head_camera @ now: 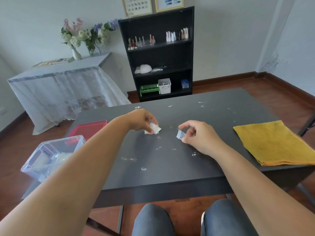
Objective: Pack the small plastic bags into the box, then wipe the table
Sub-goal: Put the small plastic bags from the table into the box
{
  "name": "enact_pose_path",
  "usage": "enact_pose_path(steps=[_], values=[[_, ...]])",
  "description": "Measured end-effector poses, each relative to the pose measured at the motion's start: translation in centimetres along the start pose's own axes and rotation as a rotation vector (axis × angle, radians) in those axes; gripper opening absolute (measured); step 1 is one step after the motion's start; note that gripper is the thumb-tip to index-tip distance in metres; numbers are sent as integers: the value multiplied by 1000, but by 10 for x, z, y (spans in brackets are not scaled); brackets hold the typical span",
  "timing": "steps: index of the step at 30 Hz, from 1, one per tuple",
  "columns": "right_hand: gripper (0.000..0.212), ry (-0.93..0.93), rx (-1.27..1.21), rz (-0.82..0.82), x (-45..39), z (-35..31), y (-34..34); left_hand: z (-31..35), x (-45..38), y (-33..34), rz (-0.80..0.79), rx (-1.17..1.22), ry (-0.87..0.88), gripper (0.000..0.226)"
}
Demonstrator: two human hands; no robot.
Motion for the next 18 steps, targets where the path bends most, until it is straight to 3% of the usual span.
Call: enact_pose_path(steps=[5,11,18], values=[[32,-28,6,-15,0,-3,3,-3,-12,3,-37,-113,-38,50],[36,-41,-21,-25,3,-8,8,-12,-12,2,-36,-81,-98,31],[34,-58,-41,-9,4,-11,6,-25,-4,1,44,45,-106,34]])
Point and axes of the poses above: each hand's wrist, its own x-axis away from the middle knuckle, its own y-axis out of the palm, z = x × y, the point moved 7 cm from there along -x, towards the middle knuckle, and after that the axes turned 7 degrees about x, right-handed, at the moved point
